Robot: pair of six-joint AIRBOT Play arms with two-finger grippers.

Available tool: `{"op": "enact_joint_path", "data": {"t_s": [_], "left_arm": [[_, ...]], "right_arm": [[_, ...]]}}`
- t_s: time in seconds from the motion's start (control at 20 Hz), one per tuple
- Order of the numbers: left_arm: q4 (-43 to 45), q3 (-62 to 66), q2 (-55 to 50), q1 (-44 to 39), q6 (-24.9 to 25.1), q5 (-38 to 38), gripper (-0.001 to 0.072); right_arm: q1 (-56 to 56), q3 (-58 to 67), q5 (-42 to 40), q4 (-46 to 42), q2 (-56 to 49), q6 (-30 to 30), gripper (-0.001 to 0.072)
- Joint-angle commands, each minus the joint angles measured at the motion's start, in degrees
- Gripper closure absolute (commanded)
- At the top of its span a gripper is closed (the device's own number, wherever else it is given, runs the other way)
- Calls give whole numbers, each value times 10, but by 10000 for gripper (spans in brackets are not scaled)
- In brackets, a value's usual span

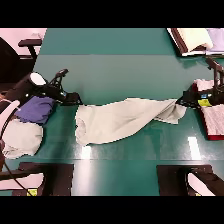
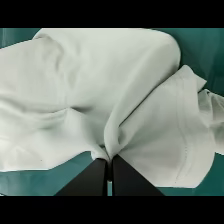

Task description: Fold the shirts.

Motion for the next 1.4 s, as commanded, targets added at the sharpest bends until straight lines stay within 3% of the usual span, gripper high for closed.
{"op": "enact_joint_path", "data": {"t_s": [0.0, 0.1, 0.15, 0.2, 0.25, 0.5, 0.7, 1.0, 1.35], "left_arm": [[-74, 1, -43, 2, 40, -10, 155], [-82, 2, -43, 2, 43, -4, 157], [-83, 2, -43, 2, 42, -4, 233], [-83, 2, -42, 2, 42, -4, 488], [-83, 2, -40, 3, 42, -5, 689], [-71, 102, -12, 15, 41, -79, 684], [-67, 252, 121, 57, 29, -73, 684], [-32, 467, 301, 92, 30, -43, 684], [-33, 556, 360, 92, -7, -40, 684]], "right_arm": [[19, 0, -6, 14, -20, 0, 698], [30, 0, -17, 14, -20, 0, 698], [33, 3, -20, 14, -20, 0, 698], [32, 7, -18, 14, -20, 0, 698], [32, 13, -18, 14, -20, 0, 698], [32, 90, -13, -18, -20, -1, 698], [32, 250, 16, -65, -20, -5, 698], [32, 450, 23, -67, 25, -5, 698], [32, 598, 122, -114, 46, 8, 699]]}}
